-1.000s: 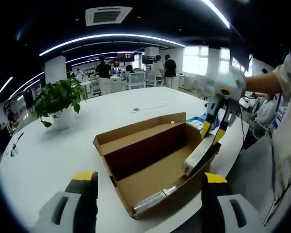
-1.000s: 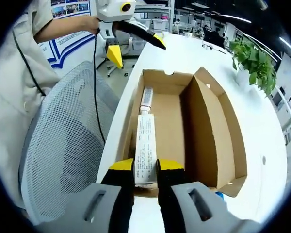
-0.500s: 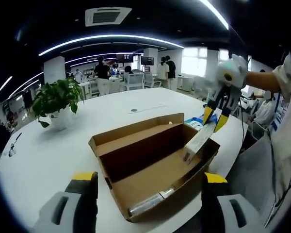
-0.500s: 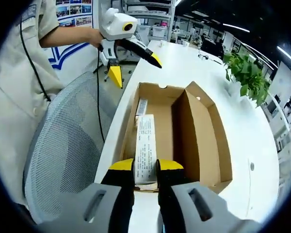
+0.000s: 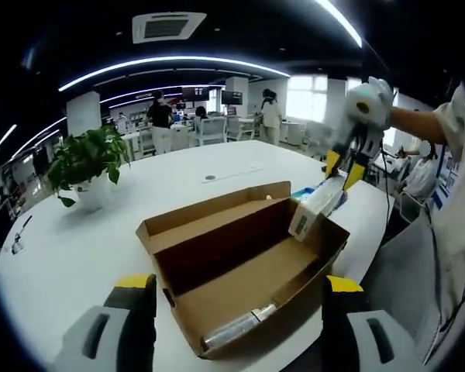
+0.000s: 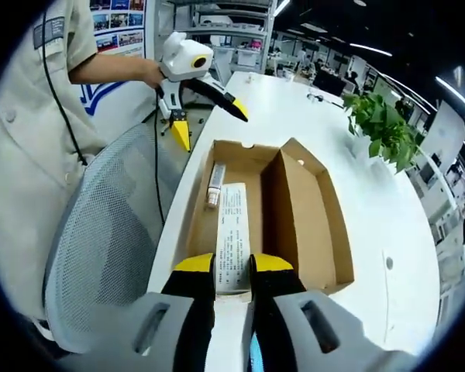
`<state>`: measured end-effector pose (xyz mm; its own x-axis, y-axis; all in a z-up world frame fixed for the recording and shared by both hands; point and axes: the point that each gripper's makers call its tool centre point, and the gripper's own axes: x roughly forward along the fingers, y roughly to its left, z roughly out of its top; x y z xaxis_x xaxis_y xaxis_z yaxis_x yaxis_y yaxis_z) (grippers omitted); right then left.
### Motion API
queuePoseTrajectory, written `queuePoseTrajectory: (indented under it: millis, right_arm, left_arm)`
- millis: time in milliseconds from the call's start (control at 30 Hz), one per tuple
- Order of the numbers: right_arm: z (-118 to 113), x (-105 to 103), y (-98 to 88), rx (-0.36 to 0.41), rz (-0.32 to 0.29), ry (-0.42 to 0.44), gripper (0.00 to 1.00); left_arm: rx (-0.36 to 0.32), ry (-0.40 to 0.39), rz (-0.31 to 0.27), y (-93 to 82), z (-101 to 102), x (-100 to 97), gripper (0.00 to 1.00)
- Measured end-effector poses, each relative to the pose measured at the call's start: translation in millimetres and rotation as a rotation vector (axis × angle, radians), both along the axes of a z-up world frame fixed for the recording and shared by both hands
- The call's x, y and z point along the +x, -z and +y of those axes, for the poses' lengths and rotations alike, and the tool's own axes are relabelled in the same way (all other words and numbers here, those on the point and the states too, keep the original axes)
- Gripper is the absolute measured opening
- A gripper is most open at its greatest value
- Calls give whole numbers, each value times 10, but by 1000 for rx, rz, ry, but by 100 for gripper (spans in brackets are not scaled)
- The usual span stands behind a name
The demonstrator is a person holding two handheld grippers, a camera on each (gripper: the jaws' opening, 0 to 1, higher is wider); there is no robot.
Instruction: Operate the shoe box by opening the lid, removing the specified soft item, and placing it in the target area until the item is outside and the box remains undamaged.
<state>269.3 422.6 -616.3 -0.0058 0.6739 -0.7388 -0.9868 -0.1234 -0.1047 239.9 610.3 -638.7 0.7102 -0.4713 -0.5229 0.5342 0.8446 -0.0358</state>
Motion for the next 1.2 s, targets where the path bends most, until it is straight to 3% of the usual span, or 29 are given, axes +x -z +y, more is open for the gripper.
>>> queuePoseTrajectory:
  millis: [467, 1200]
  right_arm:
    - [-378, 230, -209, 35, -34, 46, 14]
    - [-1081, 681, -285, -6, -78, 162, 14]
  left_arm:
    - [-4, 2, 3, -3, -12, 18, 90]
    - [0, 7, 14, -2, -30, 10, 90]
